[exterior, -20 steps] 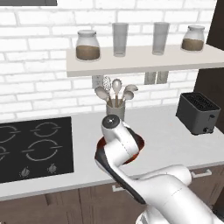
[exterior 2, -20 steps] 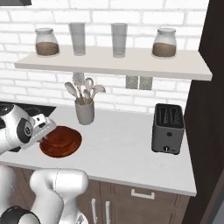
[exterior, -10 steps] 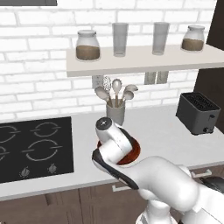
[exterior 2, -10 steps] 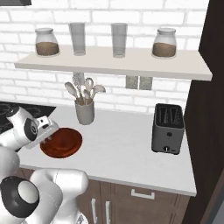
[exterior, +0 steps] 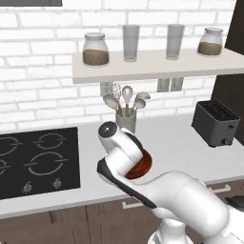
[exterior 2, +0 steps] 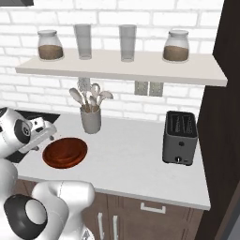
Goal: Pick up the bowls on the counter and stack them on top of one another in the open cabinet. Place the smaller bowl on top of the larger bowl.
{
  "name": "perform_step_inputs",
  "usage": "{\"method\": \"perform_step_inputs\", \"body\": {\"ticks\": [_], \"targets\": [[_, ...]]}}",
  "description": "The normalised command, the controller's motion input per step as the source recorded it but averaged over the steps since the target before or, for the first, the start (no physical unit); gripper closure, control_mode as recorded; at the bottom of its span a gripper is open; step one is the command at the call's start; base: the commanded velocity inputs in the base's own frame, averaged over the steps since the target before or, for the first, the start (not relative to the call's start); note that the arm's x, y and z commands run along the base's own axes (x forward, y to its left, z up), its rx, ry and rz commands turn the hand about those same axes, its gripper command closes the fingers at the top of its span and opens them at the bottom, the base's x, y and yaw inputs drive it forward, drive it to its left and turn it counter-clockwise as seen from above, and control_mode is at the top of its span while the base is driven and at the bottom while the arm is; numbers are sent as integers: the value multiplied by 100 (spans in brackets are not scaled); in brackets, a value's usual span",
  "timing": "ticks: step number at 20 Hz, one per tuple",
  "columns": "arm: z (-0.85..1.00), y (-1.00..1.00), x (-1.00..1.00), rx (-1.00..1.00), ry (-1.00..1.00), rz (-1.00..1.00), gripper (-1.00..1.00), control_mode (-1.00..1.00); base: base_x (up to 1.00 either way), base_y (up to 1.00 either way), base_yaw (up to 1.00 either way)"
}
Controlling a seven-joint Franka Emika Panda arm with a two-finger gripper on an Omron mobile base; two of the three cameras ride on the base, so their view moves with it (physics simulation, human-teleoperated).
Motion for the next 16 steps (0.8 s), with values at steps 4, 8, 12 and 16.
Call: {"method": "perform_step_inputs", "body": {"ticks": [4,8,12,16], "targets": [[-20,21,-19,2,11,-2,-100,-100,0,0,0],[-64,-2,8,0,5,0,-100,-100,0,0,0],[-73,1,17,-6,2,0,-100,-100,0,0,0],[-52,0,1,-6,0,0,-100,-100,0,0,0]]}}
